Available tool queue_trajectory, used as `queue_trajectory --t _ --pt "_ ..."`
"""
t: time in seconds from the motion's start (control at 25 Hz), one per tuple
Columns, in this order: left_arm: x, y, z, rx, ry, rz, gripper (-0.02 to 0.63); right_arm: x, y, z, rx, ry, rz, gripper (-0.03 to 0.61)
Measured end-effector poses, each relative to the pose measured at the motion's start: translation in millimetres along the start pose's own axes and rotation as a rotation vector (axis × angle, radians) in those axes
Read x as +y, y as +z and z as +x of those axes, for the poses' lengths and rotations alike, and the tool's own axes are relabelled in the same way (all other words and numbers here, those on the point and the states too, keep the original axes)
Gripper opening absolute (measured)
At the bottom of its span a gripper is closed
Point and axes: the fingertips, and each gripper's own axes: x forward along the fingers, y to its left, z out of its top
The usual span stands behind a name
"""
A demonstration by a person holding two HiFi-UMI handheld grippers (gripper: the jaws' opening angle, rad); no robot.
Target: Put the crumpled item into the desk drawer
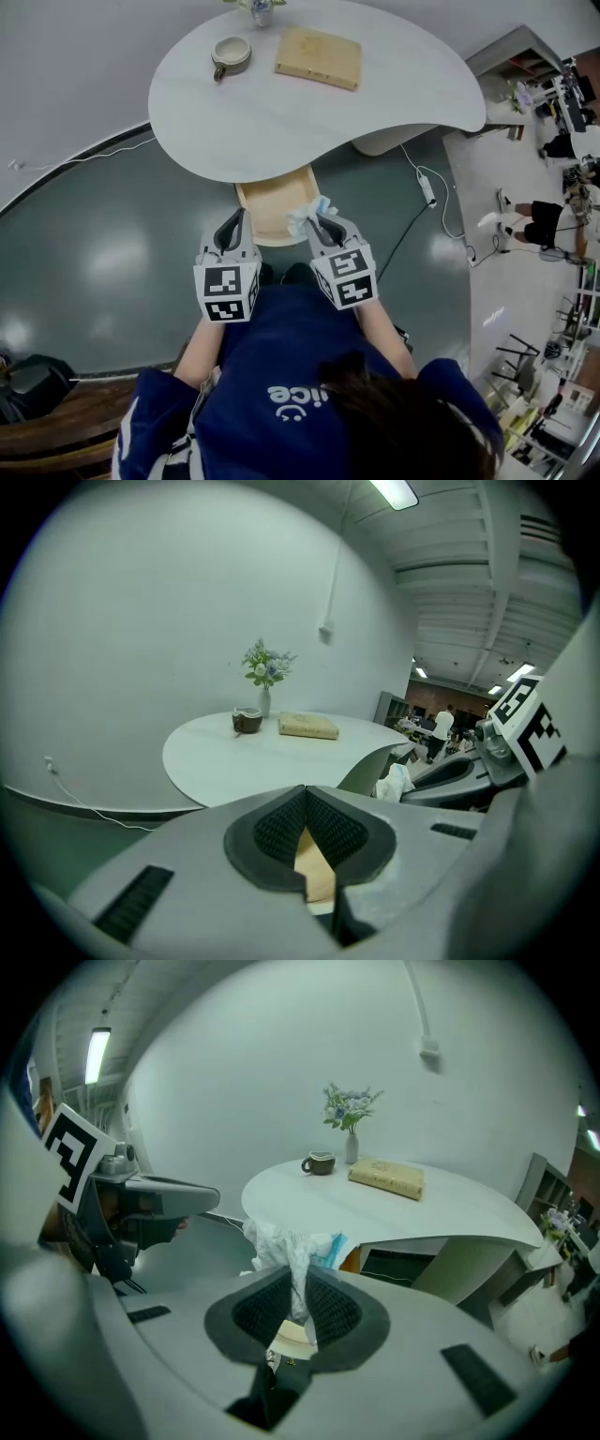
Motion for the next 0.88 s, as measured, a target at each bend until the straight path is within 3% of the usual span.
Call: queue_trajectory --t 0.24,0.88 --pt "13.4 4.4 10.1 0.011 -0.01 -0.002 0.003 -0.6 3.9 16.1 0.034 0.006 0.021 0.057" --pt "27.5 17.8 18.1 0.011 0.085 -0.054 0.003 -14.6 8.2 58.5 0.17 0.09 -0.111 0.057"
